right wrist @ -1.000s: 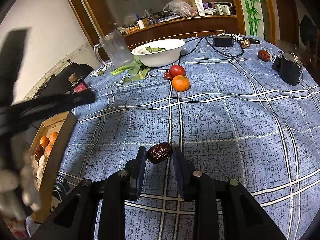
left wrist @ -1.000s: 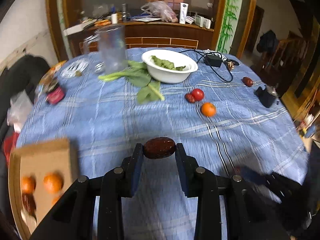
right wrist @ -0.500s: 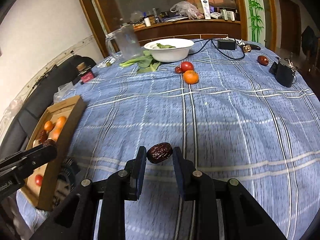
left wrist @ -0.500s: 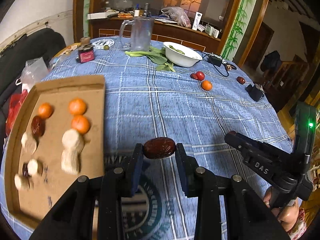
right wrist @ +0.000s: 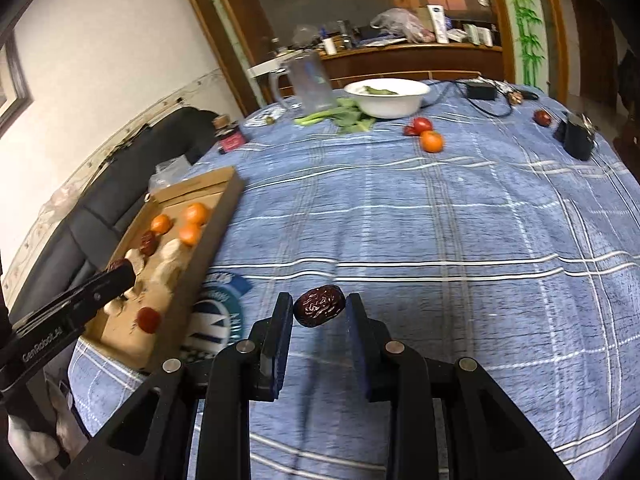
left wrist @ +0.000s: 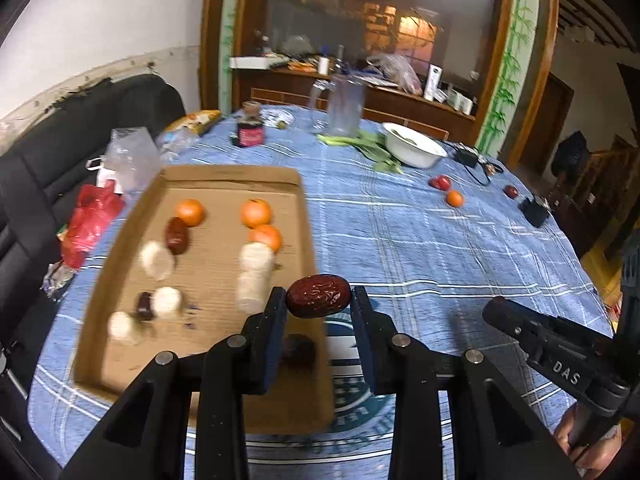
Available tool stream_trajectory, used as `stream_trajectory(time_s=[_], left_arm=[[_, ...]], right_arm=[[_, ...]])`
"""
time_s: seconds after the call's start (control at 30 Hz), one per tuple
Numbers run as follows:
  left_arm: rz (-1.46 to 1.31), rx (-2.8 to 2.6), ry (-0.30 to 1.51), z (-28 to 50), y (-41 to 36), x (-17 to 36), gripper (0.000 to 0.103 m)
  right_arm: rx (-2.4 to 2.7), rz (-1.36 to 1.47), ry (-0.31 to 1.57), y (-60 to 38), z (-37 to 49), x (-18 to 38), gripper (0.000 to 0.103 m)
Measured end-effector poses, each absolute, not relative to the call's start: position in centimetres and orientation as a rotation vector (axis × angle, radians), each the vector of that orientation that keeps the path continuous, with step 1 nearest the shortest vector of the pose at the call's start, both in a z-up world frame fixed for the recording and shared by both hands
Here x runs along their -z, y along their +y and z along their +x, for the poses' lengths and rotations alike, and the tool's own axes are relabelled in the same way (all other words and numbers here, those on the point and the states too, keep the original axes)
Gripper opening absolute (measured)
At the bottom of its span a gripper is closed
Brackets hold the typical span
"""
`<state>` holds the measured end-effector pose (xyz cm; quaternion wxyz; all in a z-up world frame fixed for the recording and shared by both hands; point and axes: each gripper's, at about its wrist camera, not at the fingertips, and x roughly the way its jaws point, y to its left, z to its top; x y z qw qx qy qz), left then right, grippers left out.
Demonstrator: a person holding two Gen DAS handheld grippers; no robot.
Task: Organize fruits
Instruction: 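Carry both dark dates into the box and open both tools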
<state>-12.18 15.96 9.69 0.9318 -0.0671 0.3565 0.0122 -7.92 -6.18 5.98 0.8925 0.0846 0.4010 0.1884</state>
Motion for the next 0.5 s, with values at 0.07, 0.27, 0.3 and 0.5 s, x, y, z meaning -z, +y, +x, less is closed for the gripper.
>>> stream_trajectory(time_s=[0.07,0.27,0.3,0.5], left_arm=[[-0.137,-0.043,0.718,-12.7,16.9,-9.8,0.032],[-0.145,-0.100,0.703,-13.6,19.7,-9.6,0.032],[-0.148,-0.107,0.703,-13.7,20.1,-9.5,0.032],[-0.177,-0.158,0.704,-13.7,23.0,-8.9,0.032]], right_arm=[[-0.408,0.157,0.828,-4.8,-8.3,-6.4,0.029],[-0.451,0.102,0.822,-1.1,-9.0,-7.1,0.029],[-0.458,0.094,0.823,-0.6,-8.9,-7.1,0.029],[-0.504,0.051,0.825,3.0,-8.5,-7.5,0.029]])
